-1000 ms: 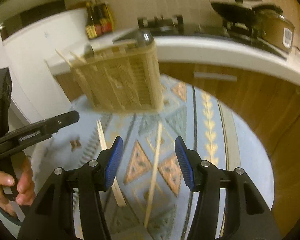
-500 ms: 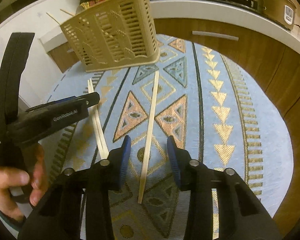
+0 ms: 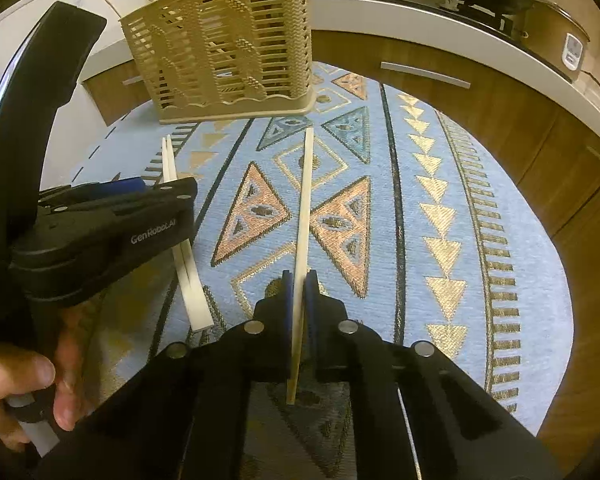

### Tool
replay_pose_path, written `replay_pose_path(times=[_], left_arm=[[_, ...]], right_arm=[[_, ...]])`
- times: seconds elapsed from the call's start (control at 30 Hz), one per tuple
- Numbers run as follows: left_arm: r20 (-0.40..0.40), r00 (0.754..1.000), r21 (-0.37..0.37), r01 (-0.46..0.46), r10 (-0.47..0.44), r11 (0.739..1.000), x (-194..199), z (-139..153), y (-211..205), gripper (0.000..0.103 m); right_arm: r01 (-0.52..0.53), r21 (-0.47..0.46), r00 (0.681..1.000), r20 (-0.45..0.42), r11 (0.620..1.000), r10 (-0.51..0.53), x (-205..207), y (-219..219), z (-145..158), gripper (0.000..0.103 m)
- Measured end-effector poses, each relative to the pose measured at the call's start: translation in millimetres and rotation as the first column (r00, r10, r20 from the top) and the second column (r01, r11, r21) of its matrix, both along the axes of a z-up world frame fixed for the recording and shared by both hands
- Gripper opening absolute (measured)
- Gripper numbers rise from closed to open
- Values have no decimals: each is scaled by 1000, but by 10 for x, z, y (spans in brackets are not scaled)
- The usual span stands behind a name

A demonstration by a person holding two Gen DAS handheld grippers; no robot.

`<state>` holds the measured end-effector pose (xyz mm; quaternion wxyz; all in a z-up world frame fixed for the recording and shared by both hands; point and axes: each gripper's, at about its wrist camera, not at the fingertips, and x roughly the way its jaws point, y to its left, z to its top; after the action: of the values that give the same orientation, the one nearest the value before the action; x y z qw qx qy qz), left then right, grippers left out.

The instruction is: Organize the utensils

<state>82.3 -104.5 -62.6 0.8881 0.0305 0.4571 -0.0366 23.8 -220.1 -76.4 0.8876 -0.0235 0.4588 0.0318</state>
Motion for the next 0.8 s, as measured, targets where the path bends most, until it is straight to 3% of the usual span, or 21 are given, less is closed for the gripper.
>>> replay_pose_path(times=[0.03, 0.07, 0.3, 0.43, 0.5, 0.67, 0.8], left_arm=[[1, 1000, 6, 12, -12, 1000, -19, 22, -14, 33], [1, 1000, 12, 25, -25, 1000, -43, 31, -21, 22], [-7, 987, 21, 163, -163, 986, -176, 47, 68, 13], [-21, 959, -17, 283, -284, 959, -298, 83, 232, 10], [-26, 946, -7, 323, -323, 946, -364, 101, 292, 4], [-68, 918, -58, 387, -390, 920, -487, 151, 459, 4], [-79, 915, -123, 385, -396, 914, -487, 142, 564, 8]], right_arm=[[2, 3, 1000, 0, 1000, -2, -6, -4, 2, 5], [2, 8, 1000, -1, 1000, -2, -11, -9, 3, 5], [7, 35, 1000, -9, 999, -7, -59, -45, 26, 5], [14, 66, 1000, -17, 998, -13, -101, -92, 69, 5], [16, 88, 999, -29, 996, -13, -122, -115, 96, 5], [5, 123, 997, -78, 992, 4, -159, -117, 74, 5], [-24, 185, 995, -88, 983, 41, -157, -124, 34, 6]])
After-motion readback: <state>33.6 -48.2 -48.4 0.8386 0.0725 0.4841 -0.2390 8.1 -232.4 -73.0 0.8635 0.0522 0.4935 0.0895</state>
